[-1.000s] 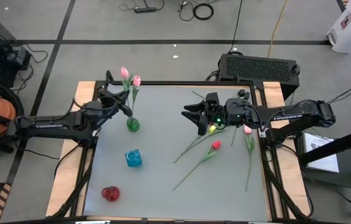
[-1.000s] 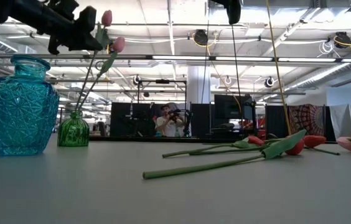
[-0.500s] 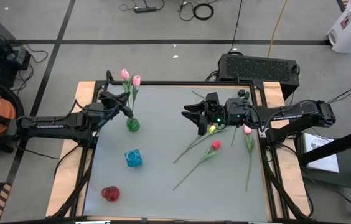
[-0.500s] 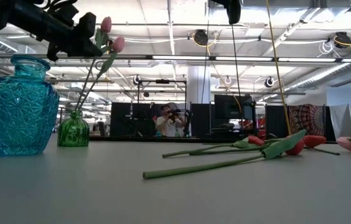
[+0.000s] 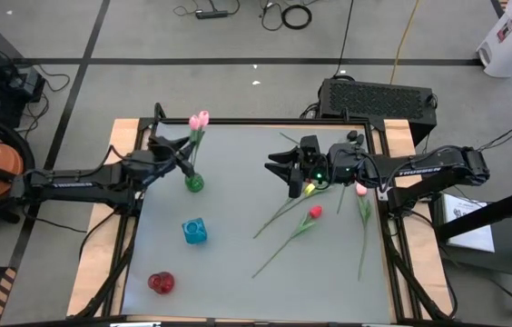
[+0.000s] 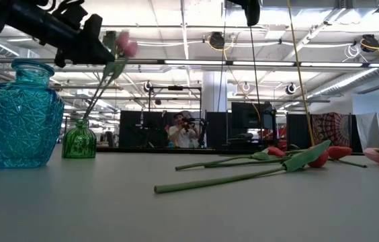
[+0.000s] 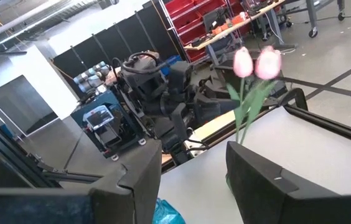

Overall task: Sort flowers into vase by color
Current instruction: Put the left pink flower into the green vase, then put the pink flower into the green vase

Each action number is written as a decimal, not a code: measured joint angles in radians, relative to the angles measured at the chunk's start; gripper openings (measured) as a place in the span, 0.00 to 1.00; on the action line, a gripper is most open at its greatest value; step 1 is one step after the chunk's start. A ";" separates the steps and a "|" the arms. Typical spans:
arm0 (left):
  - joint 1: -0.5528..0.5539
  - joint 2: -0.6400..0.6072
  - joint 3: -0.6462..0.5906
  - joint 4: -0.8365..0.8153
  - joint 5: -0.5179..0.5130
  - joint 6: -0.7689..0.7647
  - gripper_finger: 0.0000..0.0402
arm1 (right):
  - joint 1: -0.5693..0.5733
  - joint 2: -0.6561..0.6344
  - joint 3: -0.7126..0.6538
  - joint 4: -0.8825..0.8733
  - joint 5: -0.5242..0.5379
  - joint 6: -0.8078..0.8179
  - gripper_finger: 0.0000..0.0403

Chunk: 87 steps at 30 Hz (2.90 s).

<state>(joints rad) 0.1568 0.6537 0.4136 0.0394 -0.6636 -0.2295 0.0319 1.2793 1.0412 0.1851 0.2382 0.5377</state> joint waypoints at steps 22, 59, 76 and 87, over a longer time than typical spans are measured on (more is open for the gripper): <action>0.000 -0.036 0.306 -0.551 0.068 0.001 0.41 | 0.000 -0.006 0.000 -0.127 -0.005 0.027 0.42; 0.000 -0.037 0.488 -0.624 0.053 0.054 0.41 | 0.004 -0.120 0.000 -1.512 -0.342 0.947 0.42; 0.000 -0.037 0.487 -0.624 0.053 0.063 0.41 | 0.177 -0.051 -0.103 -1.618 -0.347 1.109 0.42; 0.000 -0.037 0.487 -0.624 0.053 0.088 0.41 | 0.298 -0.052 -0.201 -1.543 -0.375 1.382 0.42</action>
<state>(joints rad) 0.1570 0.6170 0.9005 -0.5850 -0.6102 -0.1417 0.3295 1.2274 0.8400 -1.3574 -0.1368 1.9195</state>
